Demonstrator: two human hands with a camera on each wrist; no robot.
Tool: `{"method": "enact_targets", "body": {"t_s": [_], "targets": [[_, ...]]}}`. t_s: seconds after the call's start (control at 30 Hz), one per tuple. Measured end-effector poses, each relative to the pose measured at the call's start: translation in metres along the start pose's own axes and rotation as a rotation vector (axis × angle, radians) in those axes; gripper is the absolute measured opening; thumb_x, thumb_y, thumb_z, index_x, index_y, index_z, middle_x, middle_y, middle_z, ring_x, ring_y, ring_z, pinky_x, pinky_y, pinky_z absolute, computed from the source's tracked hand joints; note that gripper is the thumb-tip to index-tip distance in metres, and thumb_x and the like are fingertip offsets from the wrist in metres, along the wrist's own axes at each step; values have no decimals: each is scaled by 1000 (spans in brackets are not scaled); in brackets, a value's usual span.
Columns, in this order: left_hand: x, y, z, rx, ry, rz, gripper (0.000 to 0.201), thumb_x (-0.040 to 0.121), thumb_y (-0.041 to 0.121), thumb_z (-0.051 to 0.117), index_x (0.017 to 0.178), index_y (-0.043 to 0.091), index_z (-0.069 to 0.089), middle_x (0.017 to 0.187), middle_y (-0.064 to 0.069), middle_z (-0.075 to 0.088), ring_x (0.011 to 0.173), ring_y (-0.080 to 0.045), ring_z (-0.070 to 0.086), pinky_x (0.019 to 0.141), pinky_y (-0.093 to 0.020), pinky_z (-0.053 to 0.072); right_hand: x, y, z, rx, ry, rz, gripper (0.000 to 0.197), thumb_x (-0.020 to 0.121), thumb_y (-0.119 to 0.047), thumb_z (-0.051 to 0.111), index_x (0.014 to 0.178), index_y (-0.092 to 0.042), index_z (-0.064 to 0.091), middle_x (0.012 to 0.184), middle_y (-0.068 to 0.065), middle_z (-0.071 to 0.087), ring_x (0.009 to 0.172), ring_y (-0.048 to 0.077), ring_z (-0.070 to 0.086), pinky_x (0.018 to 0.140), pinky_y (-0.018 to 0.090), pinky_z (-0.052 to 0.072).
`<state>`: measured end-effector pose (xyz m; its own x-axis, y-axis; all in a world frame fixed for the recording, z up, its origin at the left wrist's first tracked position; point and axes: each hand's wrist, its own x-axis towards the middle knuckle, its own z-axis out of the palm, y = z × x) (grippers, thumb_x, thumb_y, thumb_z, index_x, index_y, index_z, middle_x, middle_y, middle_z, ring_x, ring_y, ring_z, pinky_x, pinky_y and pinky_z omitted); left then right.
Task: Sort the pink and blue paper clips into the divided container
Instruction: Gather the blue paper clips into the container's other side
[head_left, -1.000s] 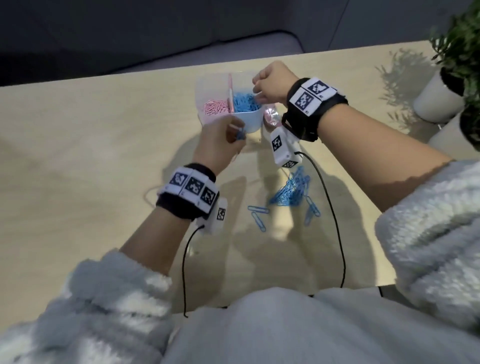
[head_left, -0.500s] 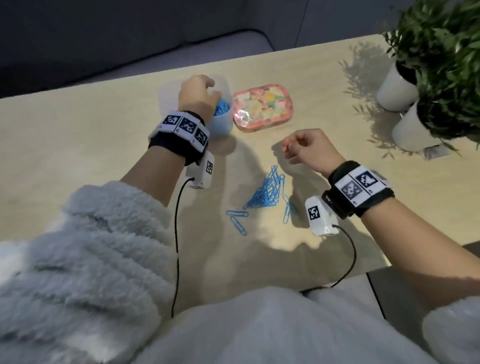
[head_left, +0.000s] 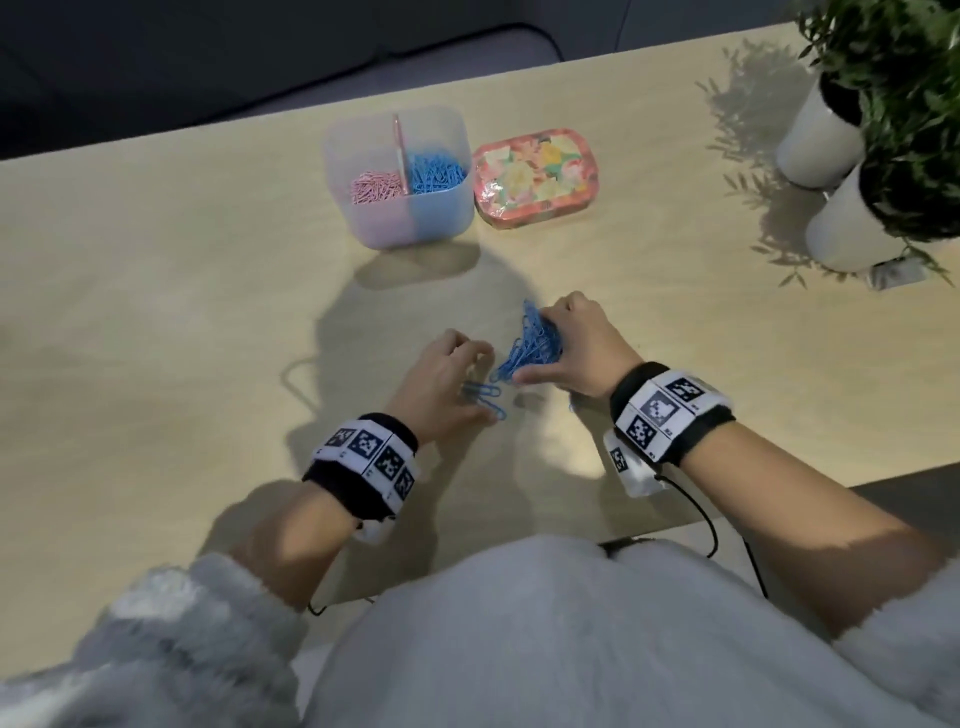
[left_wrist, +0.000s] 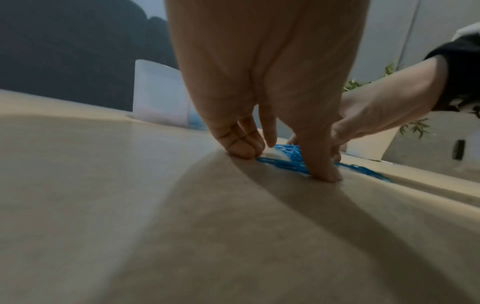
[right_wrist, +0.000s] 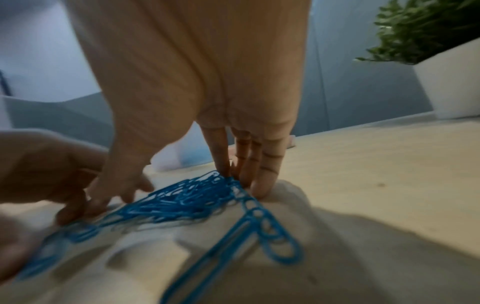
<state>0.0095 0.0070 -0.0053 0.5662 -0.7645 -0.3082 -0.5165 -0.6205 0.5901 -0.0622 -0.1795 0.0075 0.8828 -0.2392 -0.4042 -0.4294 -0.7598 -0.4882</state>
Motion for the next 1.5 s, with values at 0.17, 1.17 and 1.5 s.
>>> {"method": "enact_targets", "body": {"t_s": [0.17,1.17,1.5], "targets": [[11,10,12,31,84,-14,68,71,26,75,131,10,46,116,-12,51,105,-26,52,90,-32,40,-11,-13,16,-75,32,-56,51,72,-25,72,118,-11,55,115,10,44,110,27,42,91,41,47],[8,-1,-17,235,34,-2,22,88,10,52,107,9,64,102,-16,67,94,-35,60,80,-43,47,36,-28,-76,281,35,-111,18,74,-2,73,89,6,68,63,6,62,36,-5,52,47,7,43],[-6,-9,-39,55,117,-4,22,80,7,59,100,11,69,94,-12,73,88,-31,66,80,-35,49,152,-117,-108,194,193,23,19,71,-10,78,77,-5,61,100,18,70,86,25,70,81,39,58]]}}
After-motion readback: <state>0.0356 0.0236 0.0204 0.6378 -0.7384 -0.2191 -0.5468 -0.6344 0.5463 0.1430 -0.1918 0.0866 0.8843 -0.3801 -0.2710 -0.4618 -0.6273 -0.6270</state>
